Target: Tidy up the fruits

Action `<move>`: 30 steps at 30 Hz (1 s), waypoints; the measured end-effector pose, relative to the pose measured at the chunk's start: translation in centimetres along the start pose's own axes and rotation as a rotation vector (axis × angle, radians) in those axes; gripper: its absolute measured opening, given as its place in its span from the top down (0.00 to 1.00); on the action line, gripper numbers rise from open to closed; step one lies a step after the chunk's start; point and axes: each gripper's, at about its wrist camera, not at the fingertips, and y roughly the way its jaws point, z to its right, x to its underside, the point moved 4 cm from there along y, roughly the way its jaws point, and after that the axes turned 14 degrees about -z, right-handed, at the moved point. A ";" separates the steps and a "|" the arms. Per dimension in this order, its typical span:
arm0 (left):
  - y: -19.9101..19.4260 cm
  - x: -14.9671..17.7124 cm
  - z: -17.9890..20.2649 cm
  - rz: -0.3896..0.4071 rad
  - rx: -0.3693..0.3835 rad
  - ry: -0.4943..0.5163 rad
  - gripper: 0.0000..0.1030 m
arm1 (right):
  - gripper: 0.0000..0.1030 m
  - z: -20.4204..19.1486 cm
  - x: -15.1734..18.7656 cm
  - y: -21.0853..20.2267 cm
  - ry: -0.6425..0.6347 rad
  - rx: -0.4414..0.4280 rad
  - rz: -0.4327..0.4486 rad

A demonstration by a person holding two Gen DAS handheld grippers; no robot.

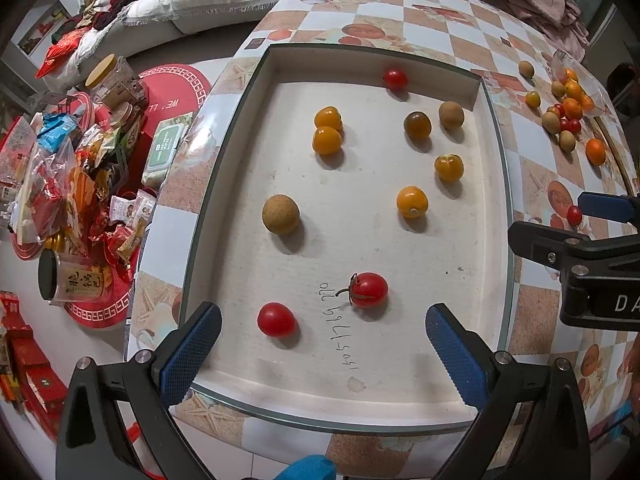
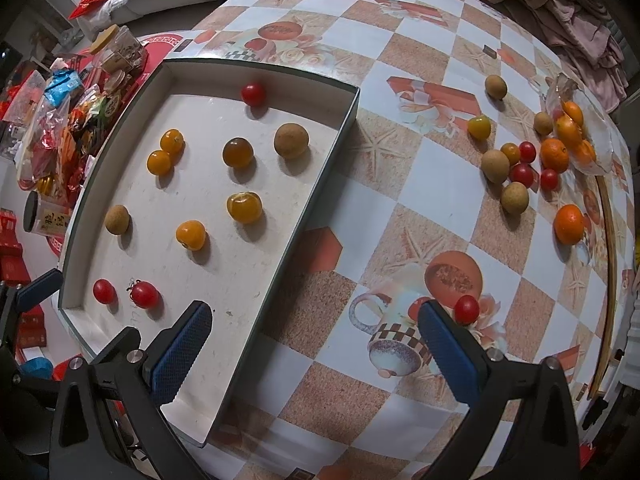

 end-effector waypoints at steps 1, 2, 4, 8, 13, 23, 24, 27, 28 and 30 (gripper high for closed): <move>0.0 0.0 0.0 0.000 0.000 0.001 0.00 | 0.00 0.0 0.0 0.0 0.000 0.000 0.001; 0.0 0.0 0.0 0.000 0.000 0.001 0.00 | 0.00 0.0 0.0 0.0 0.000 -0.001 0.000; 0.0 0.0 0.0 -0.001 0.000 0.001 0.00 | 0.00 0.0 0.0 0.0 -0.001 -0.001 -0.001; 0.0 0.0 -0.1 -0.005 -0.001 -0.001 0.00 | 0.00 0.0 -0.1 0.0 -0.002 0.000 0.000; 0.2 -0.1 -0.2 -0.012 -0.002 0.000 0.00 | 0.00 -0.1 -0.2 0.0 -0.004 0.000 0.000; 0.3 -0.1 0.1 -0.014 0.002 0.020 0.00 | 0.00 -0.3 -0.3 0.1 -0.011 0.003 -0.003; 0.3 -0.1 0.1 -0.014 0.003 0.020 0.00 | 0.00 -0.3 -0.3 0.1 -0.010 0.003 -0.003; 0.3 -0.1 0.0 -0.013 -0.001 0.017 0.00 | 0.00 -0.4 -0.4 0.2 -0.010 0.002 -0.003; 0.3 -0.1 0.0 -0.013 -0.001 0.016 0.00 | 0.00 -0.4 -0.4 0.2 -0.011 0.001 -0.003; 0.1 -0.1 0.0 0.005 -0.010 0.014 0.00 | 0.00 -0.4 -0.4 0.3 -0.013 0.001 -0.004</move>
